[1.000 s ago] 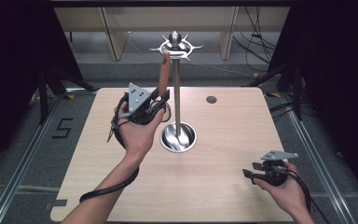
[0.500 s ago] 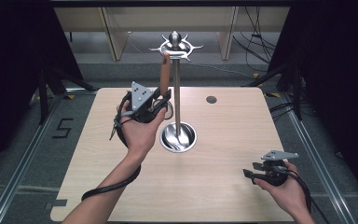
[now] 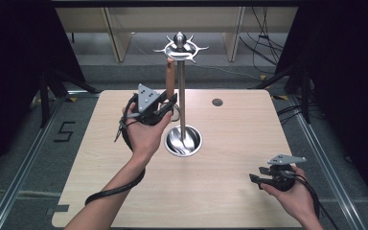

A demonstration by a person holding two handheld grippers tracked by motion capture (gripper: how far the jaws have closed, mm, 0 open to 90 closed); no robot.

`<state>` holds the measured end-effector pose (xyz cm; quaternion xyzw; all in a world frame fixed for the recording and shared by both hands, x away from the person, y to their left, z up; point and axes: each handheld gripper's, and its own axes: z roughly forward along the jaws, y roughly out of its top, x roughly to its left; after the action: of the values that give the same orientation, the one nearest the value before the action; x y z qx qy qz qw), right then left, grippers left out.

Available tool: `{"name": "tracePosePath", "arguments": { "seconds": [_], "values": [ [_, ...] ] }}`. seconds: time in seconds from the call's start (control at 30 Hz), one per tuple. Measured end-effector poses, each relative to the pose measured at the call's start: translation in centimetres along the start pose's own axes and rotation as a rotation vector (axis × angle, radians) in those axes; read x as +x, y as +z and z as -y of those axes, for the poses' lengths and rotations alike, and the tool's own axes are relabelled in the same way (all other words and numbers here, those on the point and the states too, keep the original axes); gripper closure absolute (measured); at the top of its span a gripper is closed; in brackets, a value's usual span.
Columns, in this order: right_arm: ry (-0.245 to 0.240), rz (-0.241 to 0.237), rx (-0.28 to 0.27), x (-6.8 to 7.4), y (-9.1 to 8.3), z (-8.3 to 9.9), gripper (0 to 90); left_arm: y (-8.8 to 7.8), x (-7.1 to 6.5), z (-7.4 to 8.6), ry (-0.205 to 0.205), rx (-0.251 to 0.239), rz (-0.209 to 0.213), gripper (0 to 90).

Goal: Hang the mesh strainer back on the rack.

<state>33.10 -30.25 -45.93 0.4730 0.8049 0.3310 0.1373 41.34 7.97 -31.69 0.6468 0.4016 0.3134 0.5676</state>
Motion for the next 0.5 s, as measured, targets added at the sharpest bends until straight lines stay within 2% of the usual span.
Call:
{"name": "tracePosePath", "arguments": {
  "seconds": [0.17,0.27,0.5],
  "values": [
    [0.026,-0.015,0.008,0.19,0.05,-0.04,48.7,-0.01,0.16,-0.12,0.005,0.017,0.017,67.2],
    [0.029,-0.013,0.007,0.19,0.03,-0.06,48.6,-0.11,0.34,-0.36,0.023,0.020,0.020,66.3],
    [0.024,-0.009,0.011,0.17,0.01,-0.05,48.6,-0.67,0.56,-0.67,0.018,0.039,0.042,60.8]
  ]
}}
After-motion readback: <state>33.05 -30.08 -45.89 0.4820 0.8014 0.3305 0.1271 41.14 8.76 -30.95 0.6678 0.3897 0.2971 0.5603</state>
